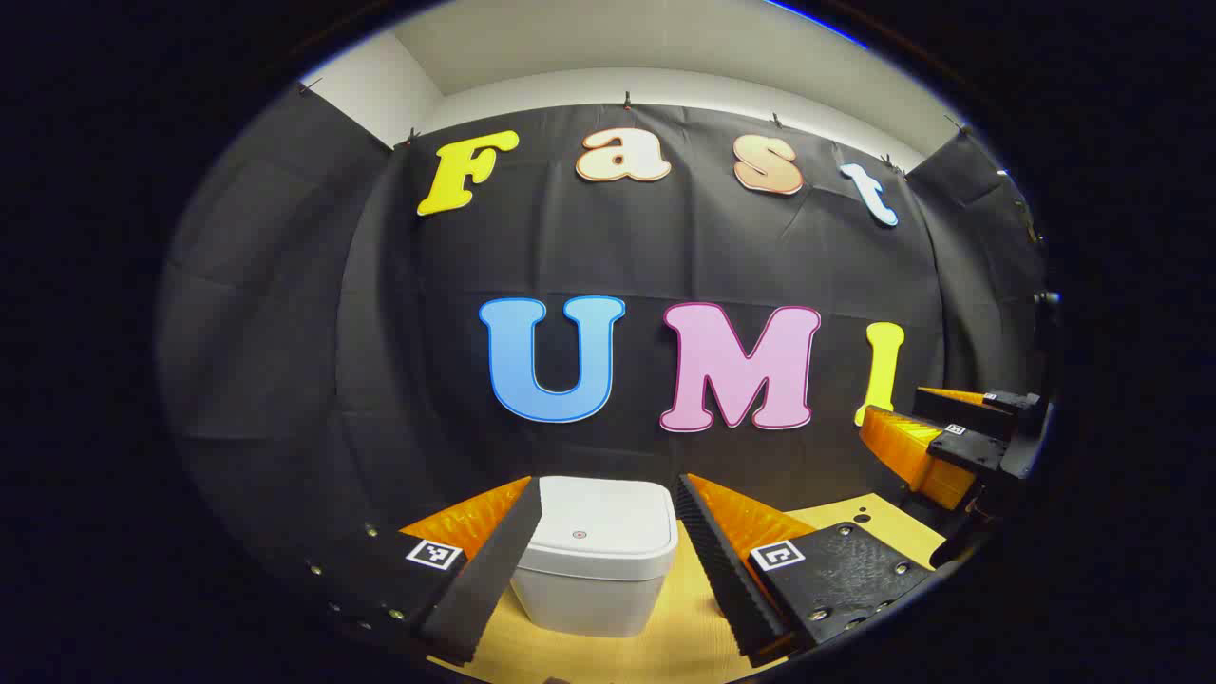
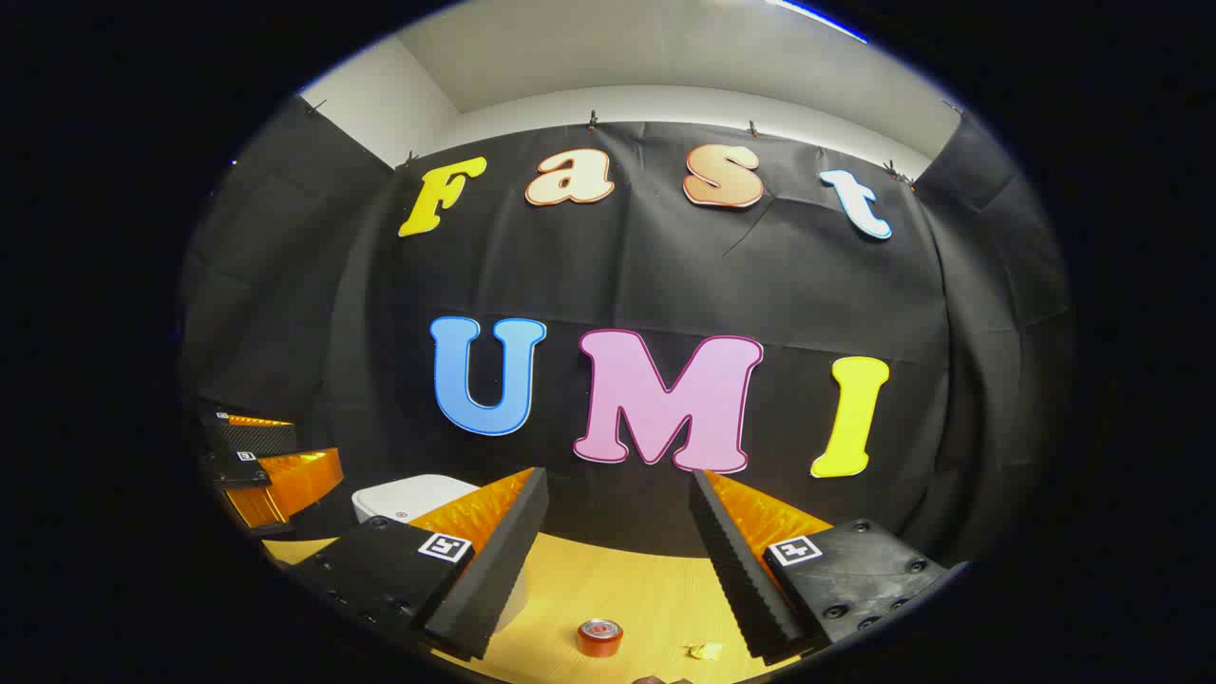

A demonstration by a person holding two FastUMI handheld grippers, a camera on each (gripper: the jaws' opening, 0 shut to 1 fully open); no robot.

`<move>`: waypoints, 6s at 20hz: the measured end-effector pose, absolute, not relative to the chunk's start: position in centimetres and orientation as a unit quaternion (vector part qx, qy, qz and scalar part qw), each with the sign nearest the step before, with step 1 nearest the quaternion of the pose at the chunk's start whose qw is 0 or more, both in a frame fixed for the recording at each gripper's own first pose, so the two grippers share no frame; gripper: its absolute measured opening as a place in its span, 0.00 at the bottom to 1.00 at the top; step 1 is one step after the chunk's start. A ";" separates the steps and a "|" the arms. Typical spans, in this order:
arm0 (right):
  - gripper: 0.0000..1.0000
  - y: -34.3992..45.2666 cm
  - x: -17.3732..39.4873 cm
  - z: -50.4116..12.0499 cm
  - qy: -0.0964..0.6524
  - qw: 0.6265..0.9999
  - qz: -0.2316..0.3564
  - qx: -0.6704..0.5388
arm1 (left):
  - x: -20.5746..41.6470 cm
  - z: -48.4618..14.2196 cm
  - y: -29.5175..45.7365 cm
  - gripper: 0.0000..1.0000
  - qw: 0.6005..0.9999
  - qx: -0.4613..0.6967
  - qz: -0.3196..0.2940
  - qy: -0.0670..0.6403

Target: Press the lid of the desktop garbage bin to open it, pick up the crumpled paper on the desktop and throw it into the bin, then pick up the pop can on the desktop and drop it into the bin, and finally close the garbage bin lid.

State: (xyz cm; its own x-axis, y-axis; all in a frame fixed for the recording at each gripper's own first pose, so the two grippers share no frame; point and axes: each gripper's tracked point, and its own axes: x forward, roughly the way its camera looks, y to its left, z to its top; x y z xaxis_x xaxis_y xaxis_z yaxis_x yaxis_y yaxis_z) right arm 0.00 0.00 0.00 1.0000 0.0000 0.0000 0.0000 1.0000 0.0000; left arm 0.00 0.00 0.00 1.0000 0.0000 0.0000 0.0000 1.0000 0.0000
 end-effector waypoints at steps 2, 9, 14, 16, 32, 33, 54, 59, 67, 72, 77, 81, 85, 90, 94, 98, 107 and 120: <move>0.97 -0.1 0.0 -0.2 0.002 1.000 -0.008 -0.002 | 0.3 0.0 0.0 0.95 1.000 -0.003 -0.003 -0.005; 1.00 -1.2 -0.6 -0.9 0.011 0.999 -0.031 -0.002 | 1.4 -1.3 0.2 0.95 1.000 -0.004 -0.017 0.004; 0.97 -2.5 -1.4 -1.8 0.024 0.998 -0.051 0.003 | 2.3 -1.7 -1.2 0.95 0.999 0.004 -0.042 0.009; 0.97 -3.0 -1.6 -2.0 0.026 0.998 -0.060 0.006 | 2.5 -1.7 -1.8 0.95 0.999 0.010 -0.052 0.009; 0.97 -6.2 -3.2 -5.1 0.074 0.993 -0.097 -0.004 | 3.2 -3.3 -4.9 0.95 0.994 0.023 -0.101 0.029; 0.97 -6.4 -3.2 -5.1 0.074 0.992 -0.098 -0.003 | 3.3 -3.4 -4.9 0.95 0.994 0.021 -0.102 0.030; 0.97 -8.9 -5.2 -6.6 0.101 0.987 -0.128 -0.010 | 11.0 -9.8 2.5 0.18 0.992 0.037 -0.022 0.116; 0.97 -9.2 -6.0 -6.6 0.106 0.985 -0.133 -0.014 | 12.2 -13.2 2.3 0.01 0.983 0.000 -0.050 0.174; 0.97 -9.0 -6.2 -6.8 0.109 0.985 -0.135 -0.014 | 12.8 -13.1 1.7 0.01 0.983 0.029 -0.078 0.163; 0.97 -8.6 -6.2 -7.4 0.116 0.984 -0.132 -0.011 | 12.9 -13.5 1.8 0.01 0.984 0.034 -0.077 0.157; 0.97 -8.4 -6.3 -7.3 0.113 0.985 -0.130 -0.009 | 12.9 -13.1 1.7 0.01 0.986 0.031 -0.085 0.142; 0.97 -8.1 -6.1 -7.0 0.111 0.986 -0.126 -0.006 | 12.7 -9.6 1.0 0.01 0.990 0.034 -0.086 0.109; 0.97 -7.6 -6.0 -6.3 0.102 0.987 -0.120 -0.008 | 12.1 -2.4 -0.2 0.01 0.995 0.031 -0.094 0.032; 0.97 -7.3 -6.2 -5.9 0.098 0.989 -0.115 -0.011 | 8.7 3.1 -2.3 0.01 0.994 0.021 -0.103 -0.034; 0.97 -7.2 -6.5 -6.5 0.106 0.988 -0.111 -0.009 | 5.1 5.1 -4.6 0.02 0.991 0.013 -0.111 -0.071; 0.97 -7.1 -7.1 -7.0 0.114 0.988 -0.107 -0.011 | 1.8 5.1 -6.3 0.18 0.989 -0.016 -0.112 -0.091; 0.97 -9.2 -7.4 -10.1 0.147 0.981 -0.127 -0.009 | 0.0 1.2 -8.2 0.88 0.990 -0.011 -0.138 -0.037; 0.98 -11.4 -2.5 -29.1 0.399 0.916 -0.034 -0.019 | -2.2 -2.1 -8.2 0.88 0.992 0.004 -0.123 0.009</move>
State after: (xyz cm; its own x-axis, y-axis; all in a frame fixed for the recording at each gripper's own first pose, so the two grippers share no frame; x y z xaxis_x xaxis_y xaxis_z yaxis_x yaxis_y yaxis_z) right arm -2.52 -11.40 -29.13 0.6797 -0.0769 -0.7294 0.0468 0.9970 -0.0615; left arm -2.23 -8.22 -2.08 0.9696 -0.2438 -0.0191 0.2439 0.9698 0.0049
